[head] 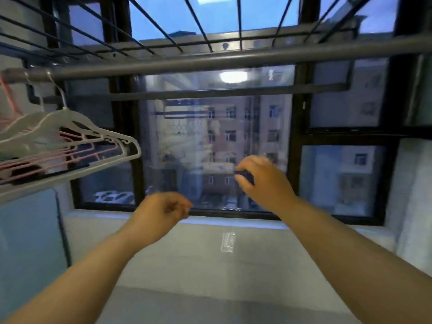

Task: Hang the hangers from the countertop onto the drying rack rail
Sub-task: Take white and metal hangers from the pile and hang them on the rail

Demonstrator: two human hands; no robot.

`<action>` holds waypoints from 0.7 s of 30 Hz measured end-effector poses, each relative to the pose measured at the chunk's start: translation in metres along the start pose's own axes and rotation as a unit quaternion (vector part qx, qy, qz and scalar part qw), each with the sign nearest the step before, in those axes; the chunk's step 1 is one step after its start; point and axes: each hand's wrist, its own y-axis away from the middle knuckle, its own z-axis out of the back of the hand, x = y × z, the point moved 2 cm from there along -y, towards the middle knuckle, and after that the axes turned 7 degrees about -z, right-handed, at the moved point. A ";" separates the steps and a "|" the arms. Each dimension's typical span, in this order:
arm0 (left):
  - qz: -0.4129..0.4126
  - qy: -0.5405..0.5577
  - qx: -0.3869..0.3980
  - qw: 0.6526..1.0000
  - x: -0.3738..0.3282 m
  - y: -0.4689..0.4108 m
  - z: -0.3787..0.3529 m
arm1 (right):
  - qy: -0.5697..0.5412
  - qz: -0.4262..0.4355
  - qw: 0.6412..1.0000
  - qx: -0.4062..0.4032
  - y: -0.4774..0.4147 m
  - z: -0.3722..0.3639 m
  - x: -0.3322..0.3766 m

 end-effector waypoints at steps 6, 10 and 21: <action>-0.021 0.052 0.095 0.994 -0.051 -0.004 -0.131 | -0.054 -0.228 0.970 0.071 0.090 0.043 -0.116; -0.062 0.055 0.173 0.981 -0.128 -0.006 -0.232 | -0.032 -0.318 0.942 0.099 0.160 0.094 -0.200; -0.120 0.161 0.352 0.914 -0.373 0.009 -0.519 | 0.098 -0.548 0.828 0.066 0.423 0.303 -0.408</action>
